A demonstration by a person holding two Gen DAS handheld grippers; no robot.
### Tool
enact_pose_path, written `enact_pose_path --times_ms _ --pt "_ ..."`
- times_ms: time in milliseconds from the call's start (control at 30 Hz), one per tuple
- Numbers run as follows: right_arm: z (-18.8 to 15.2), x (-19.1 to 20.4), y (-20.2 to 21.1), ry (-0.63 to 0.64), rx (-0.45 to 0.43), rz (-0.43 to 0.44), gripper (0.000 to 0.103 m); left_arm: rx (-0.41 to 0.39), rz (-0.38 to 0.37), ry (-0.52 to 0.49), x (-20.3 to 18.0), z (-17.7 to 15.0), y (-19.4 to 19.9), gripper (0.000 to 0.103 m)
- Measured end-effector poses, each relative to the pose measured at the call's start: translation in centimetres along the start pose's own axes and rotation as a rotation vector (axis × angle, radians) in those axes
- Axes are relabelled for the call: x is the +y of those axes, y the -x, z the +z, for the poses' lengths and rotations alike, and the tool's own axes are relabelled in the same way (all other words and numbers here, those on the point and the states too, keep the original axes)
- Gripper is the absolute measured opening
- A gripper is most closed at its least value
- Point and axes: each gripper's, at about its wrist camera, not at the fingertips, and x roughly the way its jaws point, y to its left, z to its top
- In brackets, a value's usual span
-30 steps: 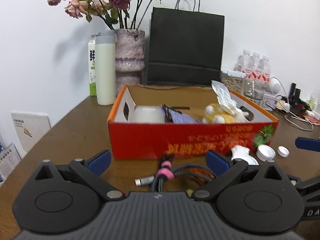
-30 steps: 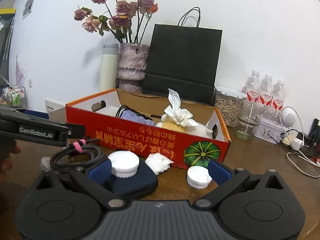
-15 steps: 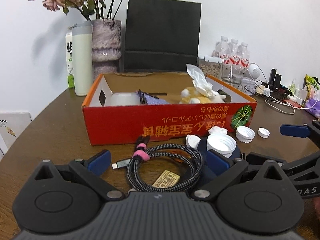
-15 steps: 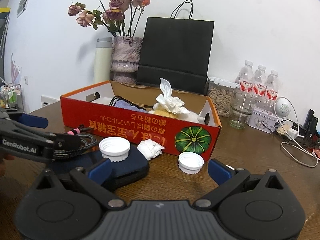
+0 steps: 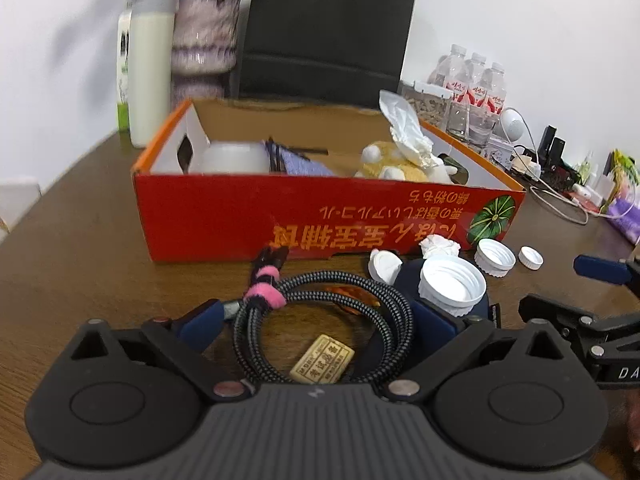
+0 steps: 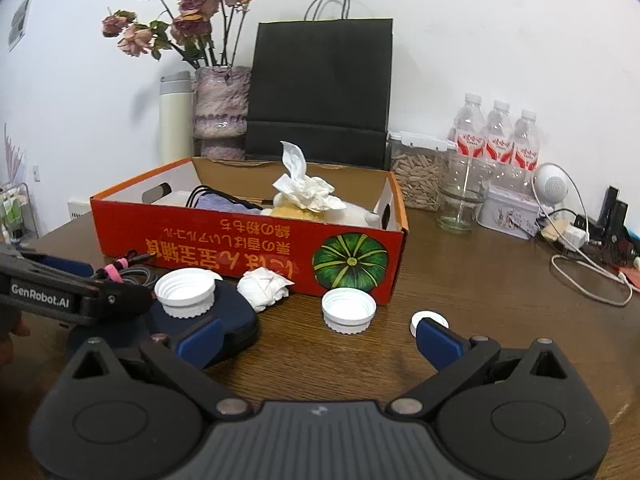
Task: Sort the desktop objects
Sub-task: 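Grasp the braided black cable with the left gripper while the right grasps a white cap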
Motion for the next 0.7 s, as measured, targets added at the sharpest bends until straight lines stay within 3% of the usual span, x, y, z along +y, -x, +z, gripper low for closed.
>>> enact_pose_path --times_ms 333,700 --pt "-0.2 1.1 0.1 0.041 -0.013 0.000 0.103 -0.021 -0.006 0.033 0.4 0.0 0.9 0.091" --pt "0.9 4.7 -0.5 0.097 -0.039 0.060 0.103 -0.110 -0.023 0.064 1.7 0.9 3.5 0.091"
